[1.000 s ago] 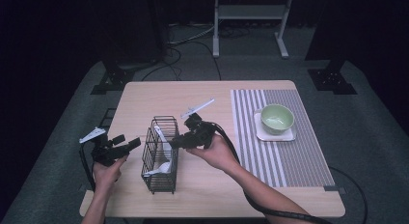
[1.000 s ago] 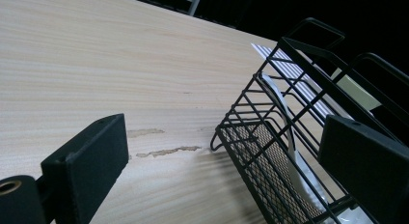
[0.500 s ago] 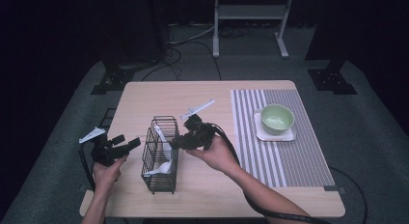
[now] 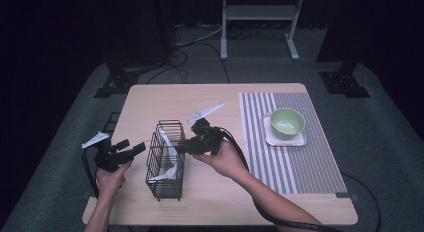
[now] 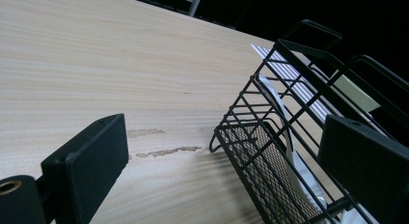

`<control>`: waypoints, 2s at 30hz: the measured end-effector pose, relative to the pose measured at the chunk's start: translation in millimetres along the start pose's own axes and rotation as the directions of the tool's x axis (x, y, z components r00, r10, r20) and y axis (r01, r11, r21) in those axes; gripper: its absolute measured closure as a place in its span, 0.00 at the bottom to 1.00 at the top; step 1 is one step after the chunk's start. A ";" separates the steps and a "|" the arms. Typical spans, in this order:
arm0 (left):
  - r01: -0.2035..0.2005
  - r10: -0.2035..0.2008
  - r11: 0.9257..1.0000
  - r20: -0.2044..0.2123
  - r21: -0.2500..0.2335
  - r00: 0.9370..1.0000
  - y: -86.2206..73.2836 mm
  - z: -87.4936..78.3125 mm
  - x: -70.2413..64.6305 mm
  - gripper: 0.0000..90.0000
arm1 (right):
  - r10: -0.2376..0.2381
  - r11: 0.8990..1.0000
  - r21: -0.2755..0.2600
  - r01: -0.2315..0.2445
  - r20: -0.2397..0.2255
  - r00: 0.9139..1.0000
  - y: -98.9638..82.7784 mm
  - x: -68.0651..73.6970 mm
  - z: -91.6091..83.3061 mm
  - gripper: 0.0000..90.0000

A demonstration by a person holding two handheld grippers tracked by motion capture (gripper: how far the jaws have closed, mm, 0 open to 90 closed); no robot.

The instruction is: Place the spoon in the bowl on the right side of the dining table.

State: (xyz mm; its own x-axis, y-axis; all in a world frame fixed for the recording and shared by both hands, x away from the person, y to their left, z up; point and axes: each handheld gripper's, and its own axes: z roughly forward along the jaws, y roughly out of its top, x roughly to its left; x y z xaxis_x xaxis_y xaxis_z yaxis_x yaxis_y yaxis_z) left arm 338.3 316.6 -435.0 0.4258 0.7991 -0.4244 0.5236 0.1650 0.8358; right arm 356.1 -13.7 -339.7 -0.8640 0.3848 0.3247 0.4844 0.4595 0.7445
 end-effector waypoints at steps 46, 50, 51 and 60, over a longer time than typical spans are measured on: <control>0.002 -0.002 1.000 0.004 0.004 1.000 -0.3 0.9 0.0 0.03 | 0.086 0.990 -0.102 -0.101 -0.144 0.986 9.0 -5.9 -35.8 0.95; -0.001 0.001 1.000 0.002 0.004 1.000 0.1 -0.2 0.8 0.03 | 0.082 0.992 -0.079 -0.094 -0.136 0.987 6.8 -6.9 -29.5 0.95; -0.001 0.001 1.000 0.002 0.004 1.000 0.1 -0.2 0.8 0.03 | 0.085 0.992 -0.075 -0.096 -0.141 0.986 6.2 -7.3 -28.4 0.95; 0.004 -0.004 1.000 0.001 0.003 1.000 0.1 -0.3 1.2 0.03 | 0.145 0.974 -0.140 -0.176 -0.207 0.968 5.3 -15.6 -43.6 0.95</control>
State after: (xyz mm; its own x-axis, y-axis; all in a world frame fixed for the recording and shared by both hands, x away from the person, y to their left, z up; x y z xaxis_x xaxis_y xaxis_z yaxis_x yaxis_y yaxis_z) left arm 338.7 317.7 -435.3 0.4250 0.7977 -0.4279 0.5271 0.1662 0.8334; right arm 366.1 -52.2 -315.4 -0.7942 0.2733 0.5427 0.6047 0.2678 0.7501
